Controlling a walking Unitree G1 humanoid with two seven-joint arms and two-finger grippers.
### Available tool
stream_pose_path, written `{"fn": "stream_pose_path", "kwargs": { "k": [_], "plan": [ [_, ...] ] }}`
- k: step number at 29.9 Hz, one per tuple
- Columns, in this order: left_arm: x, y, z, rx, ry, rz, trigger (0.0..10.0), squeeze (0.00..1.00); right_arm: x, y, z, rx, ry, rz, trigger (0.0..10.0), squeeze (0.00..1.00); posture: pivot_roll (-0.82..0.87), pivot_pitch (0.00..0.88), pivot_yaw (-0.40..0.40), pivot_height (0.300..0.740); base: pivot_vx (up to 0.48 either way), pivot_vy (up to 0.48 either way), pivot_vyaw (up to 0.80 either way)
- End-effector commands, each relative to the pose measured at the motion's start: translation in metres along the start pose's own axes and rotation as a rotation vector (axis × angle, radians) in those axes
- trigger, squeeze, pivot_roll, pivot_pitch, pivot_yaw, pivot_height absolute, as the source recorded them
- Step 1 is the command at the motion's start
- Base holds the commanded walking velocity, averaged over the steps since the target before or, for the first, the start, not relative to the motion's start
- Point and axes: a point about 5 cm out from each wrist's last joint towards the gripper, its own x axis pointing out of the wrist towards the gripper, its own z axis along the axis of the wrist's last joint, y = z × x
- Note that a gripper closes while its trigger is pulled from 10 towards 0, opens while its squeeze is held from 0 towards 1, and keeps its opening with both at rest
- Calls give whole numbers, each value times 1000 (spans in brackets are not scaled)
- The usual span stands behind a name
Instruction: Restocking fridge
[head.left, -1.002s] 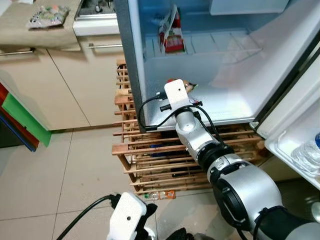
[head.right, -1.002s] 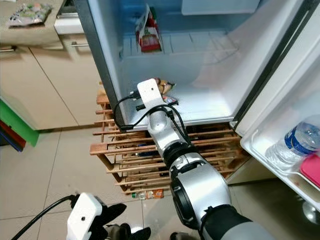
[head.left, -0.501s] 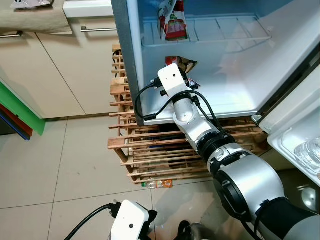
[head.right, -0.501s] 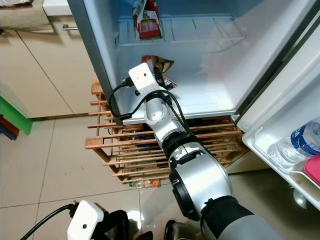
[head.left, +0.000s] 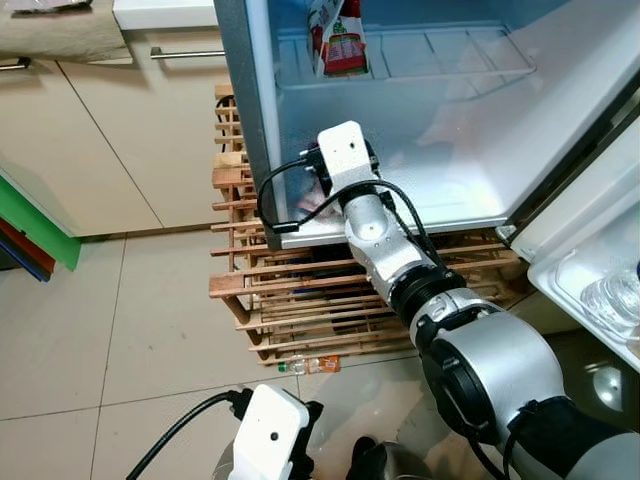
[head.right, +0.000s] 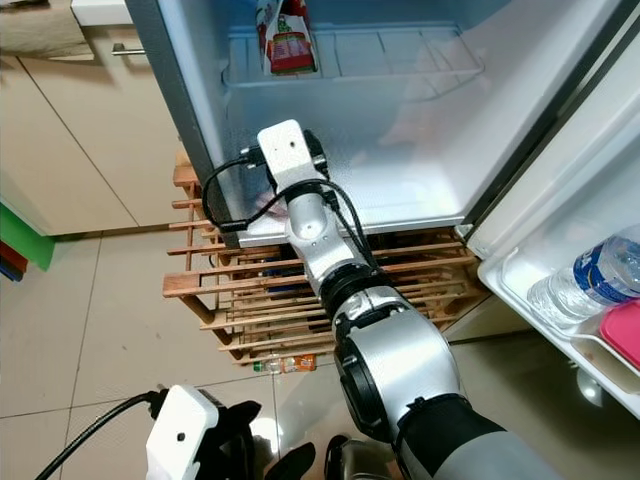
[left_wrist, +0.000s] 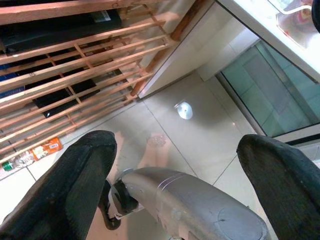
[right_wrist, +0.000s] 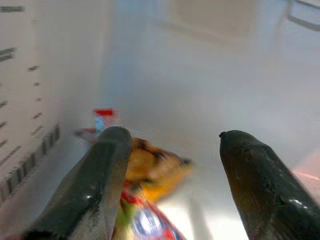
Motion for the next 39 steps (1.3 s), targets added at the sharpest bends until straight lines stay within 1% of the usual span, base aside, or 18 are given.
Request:
{"fn": "stream_pose_path", "kwargs": {
  "k": [1,8,9,13,14,17,18,19,20,21,22,24,25,28,32,34,35,39],
  "plan": [
    [1,0,-4,-8,20,8,10000,0,3,2,8,8,-22,11,10000,1000,215,272,-21,740,0,0,0],
    [9,9,-3,12,7,44,10000,0,4,1,12,10,-27,-16,10000,1000,189,253,-48,740,0,0,0],
    [12,13,-2,20,3,56,10000,0,3,2,11,36,-22,-10,10000,0,173,240,-56,740,0,0,0],
    [19,30,2,30,-40,130,10000,0,-6,12,-4,161,1,22,10000,0,138,201,-66,740,0,0,0],
    [19,30,2,30,-40,130,10000,0,-6,12,-4,161,1,22,10000,0,138,201,-66,740,0,0,0],
    [22,49,3,18,-72,196,10000,0,-26,33,-26,156,-15,108,10000,0,83,153,-73,740,0,0,0],
    [22,49,3,18,-72,196,10000,0,-26,33,-26,156,-15,108,10000,0,83,153,-73,740,0,0,0],
    [18,69,-6,2,-59,276,10000,0,-41,36,-47,177,3,125,10000,0,50,88,-56,740,0,0,0],
    [18,69,-6,2,-59,276,10000,0,-41,36,-47,177,3,125,10000,0,50,88,-56,740,0,0,0],
    [12,84,-12,-17,-52,336,10000,0,-47,31,-54,188,-11,123,10000,0,38,53,-53,740,0,0,0],
    [12,84,-12,-17,-52,336,10000,0,-47,31,-54,188,-11,123,10000,0,38,53,-53,740,0,0,0],
    [0,102,-9,-41,-110,437,10000,0,-52,7,-56,186,-59,103,10000,0,38,0,-52,740,0,0,0],
    [0,102,-9,-41,-110,437,10000,0,-52,7,-56,186,-59,103,10000,0,38,0,-52,740,0,0,0],
    [-5,116,7,-29,-227,551,10000,0,-59,-22,-59,168,-83,64,10000,0,26,0,-54,740,0,0,0],
    [-3,124,18,-5,-290,612,10000,0,-62,-39,-62,166,-83,42,10000,0,26,0,-58,740,0,0,0],
    [-1,134,32,63,-365,715,10000,0,-82,-51,-74,221,-57,64,10000,0,21,0,-58,740,0,0,0],
    [-1,134,32,63,-365,715,10000,0,-82,-51,-74,221,-57,64,10000,0,21,0,-58,740,0,0,0],
    [2,143,47,110,-431,769,10000,0,-114,-57,-107,289,76,124,10000,0,0,0,-43,740,0,0,0]
  ]
}}
